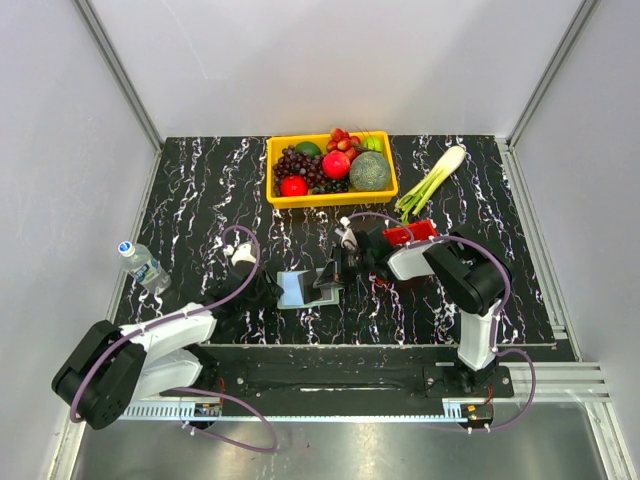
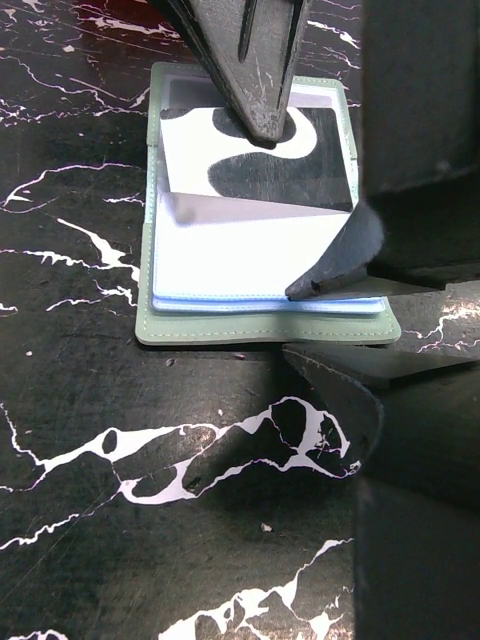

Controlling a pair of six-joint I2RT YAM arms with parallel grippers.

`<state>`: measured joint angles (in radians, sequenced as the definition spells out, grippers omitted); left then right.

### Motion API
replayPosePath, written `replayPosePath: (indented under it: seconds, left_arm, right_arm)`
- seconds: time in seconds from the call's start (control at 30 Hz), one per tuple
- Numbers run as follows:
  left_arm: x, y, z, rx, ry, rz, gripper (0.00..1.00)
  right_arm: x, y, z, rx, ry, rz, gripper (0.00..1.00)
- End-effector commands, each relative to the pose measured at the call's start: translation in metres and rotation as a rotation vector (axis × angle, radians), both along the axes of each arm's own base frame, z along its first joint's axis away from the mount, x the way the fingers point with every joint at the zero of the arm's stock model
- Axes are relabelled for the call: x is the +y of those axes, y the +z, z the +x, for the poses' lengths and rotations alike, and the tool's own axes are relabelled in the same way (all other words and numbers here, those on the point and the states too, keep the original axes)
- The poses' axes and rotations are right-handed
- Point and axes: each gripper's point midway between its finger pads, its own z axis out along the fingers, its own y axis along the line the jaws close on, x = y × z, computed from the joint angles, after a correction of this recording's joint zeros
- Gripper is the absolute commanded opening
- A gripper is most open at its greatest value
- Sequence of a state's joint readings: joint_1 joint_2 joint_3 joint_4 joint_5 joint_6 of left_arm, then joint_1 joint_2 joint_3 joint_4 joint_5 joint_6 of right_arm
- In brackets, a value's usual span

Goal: Put the credit cards into the card holder
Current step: Insert the credit card into the card holder.

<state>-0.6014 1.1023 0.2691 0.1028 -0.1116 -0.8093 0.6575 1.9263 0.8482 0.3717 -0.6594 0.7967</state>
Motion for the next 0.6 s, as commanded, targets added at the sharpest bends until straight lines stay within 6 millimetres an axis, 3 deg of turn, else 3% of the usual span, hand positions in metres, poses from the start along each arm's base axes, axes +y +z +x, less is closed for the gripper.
replayPosePath:
  seconds: [0.0,0.13,0.33,0.57]
  left_arm:
    - [-0.005,-0.002,-0.002,0.018,-0.017,0.0,0.27]
    - [-0.008,-0.002,-0.004,0.02,-0.032,-0.003,0.23]
    - [-0.01,-0.006,-0.008,0.032,-0.054,-0.002,0.07]
    - [-0.017,-0.006,-0.009,0.031,-0.057,-0.031,0.0]
  right_arm:
    - [0.002,-0.013,-0.001,0.01,-0.055,-0.018,0.0]
    - [0.004,-0.012,0.008,-0.036,-0.087,0.0,0.0]
    - [0.003,-0.002,0.024,-0.131,-0.128,0.004,0.0]
    - [0.006,-0.01,0.011,-0.082,-0.097,0.009,0.0]
